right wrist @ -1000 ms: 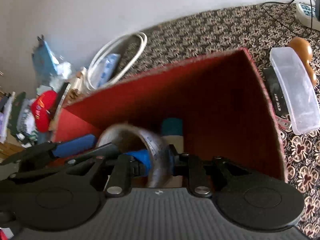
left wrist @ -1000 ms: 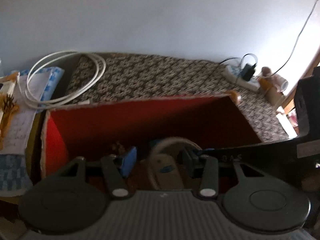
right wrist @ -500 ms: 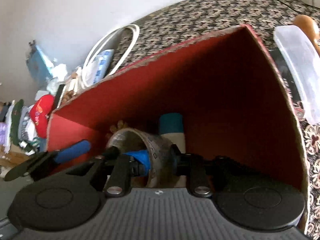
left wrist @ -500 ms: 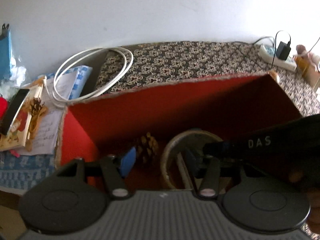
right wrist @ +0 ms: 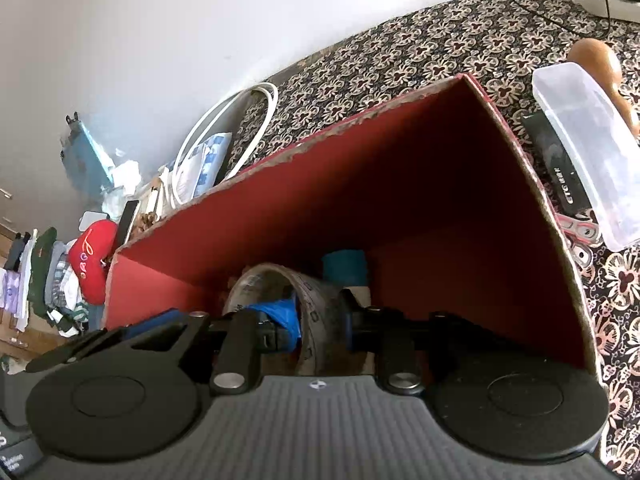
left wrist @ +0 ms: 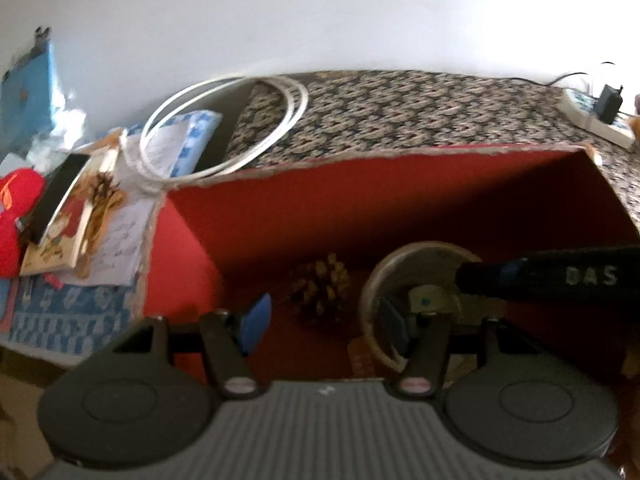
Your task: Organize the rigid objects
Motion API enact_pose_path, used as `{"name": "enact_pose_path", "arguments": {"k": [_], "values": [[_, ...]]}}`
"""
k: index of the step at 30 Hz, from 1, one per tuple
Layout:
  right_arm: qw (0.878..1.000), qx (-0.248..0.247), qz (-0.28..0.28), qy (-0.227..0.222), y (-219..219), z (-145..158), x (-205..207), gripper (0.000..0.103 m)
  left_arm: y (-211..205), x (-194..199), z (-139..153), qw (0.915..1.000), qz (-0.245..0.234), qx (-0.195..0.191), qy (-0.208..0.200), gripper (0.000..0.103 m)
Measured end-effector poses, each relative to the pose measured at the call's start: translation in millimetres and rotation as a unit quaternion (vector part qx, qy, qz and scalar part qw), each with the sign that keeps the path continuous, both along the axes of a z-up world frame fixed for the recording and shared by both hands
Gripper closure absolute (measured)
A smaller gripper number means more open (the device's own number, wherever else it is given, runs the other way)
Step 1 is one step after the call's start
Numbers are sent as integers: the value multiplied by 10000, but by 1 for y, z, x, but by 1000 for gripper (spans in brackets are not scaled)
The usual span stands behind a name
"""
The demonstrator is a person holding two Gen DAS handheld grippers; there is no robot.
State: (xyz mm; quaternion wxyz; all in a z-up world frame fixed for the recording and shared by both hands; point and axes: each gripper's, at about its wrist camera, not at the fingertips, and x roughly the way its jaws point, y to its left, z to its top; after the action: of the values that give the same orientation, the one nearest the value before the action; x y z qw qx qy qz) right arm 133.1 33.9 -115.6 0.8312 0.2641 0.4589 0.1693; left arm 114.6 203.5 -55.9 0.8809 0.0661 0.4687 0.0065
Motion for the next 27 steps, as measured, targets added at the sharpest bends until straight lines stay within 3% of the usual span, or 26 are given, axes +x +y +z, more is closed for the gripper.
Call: {"name": "enact_pose_path", "arguments": {"k": [8, 20, 27], "values": [[9996, -30, -101, -265, -1, 3, -5, 99, 7, 2, -1, 9990, 439, 13, 37, 33], [9983, -47, -384, -429, -4, 5, -10, 98, 10, 2, -2, 9963, 841, 196, 43, 40], [9978, -83, -500, -419, -5, 4, -12, 98, 12, -1, 1, 9963, 855, 81, -92, 41]]}}
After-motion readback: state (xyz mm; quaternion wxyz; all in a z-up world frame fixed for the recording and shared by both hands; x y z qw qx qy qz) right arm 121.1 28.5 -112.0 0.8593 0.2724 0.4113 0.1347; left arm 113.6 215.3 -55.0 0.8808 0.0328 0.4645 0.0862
